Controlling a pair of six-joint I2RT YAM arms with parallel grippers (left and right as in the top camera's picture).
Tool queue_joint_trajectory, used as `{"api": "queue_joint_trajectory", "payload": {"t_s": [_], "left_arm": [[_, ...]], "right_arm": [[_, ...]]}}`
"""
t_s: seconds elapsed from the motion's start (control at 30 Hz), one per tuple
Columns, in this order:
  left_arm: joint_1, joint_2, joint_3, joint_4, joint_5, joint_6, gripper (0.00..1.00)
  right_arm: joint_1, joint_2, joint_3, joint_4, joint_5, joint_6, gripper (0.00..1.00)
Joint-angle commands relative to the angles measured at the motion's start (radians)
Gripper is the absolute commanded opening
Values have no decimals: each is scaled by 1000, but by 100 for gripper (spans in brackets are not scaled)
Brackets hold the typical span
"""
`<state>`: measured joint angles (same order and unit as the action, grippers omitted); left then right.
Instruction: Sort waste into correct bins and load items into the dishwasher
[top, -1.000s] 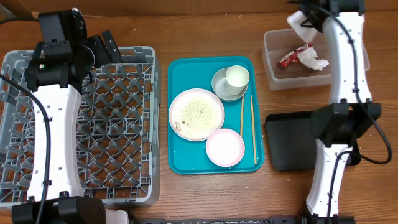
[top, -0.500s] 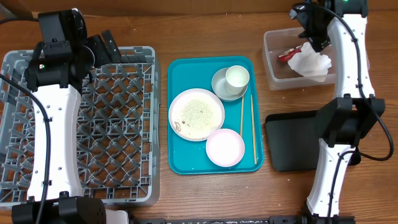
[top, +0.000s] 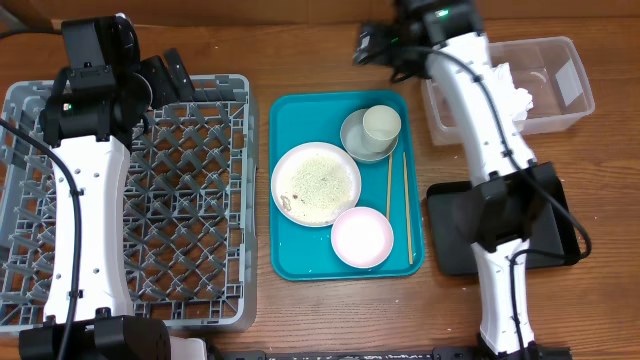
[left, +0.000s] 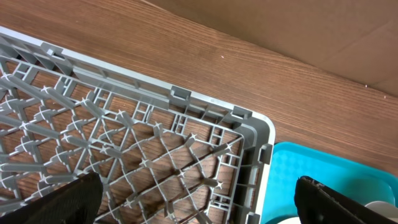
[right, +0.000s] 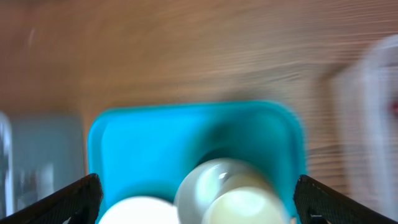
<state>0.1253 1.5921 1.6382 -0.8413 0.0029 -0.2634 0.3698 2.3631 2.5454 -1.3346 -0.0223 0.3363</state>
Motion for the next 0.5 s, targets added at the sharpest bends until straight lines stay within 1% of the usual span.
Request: {"api": "queue_joint_trajectory", "payload": {"t_s": [0.0,0.13,0.2,0.33,0.4,0.47], "left_arm": [[-1,3,23,0,-7,-14,100],[-1,3,23,1,-6,-14,100],[-2,3,23,0,-6,-14,100],[-2,3,23,1,-6,-14,100],[-2,3,23,0,-6,-14,100],[-2,3,23,0,-6,-14,100]], "right_arm": [[71,-47,-7,-3,10,-126,100],[147,-47,-7,25,88,-123,100],[172,-47,-6,36,159,-99,100],[172,-61,17,-16,391,88,100],[148,-74,32,-43,466,165,100],[103,-97,42,-48,477,224,100]]}}
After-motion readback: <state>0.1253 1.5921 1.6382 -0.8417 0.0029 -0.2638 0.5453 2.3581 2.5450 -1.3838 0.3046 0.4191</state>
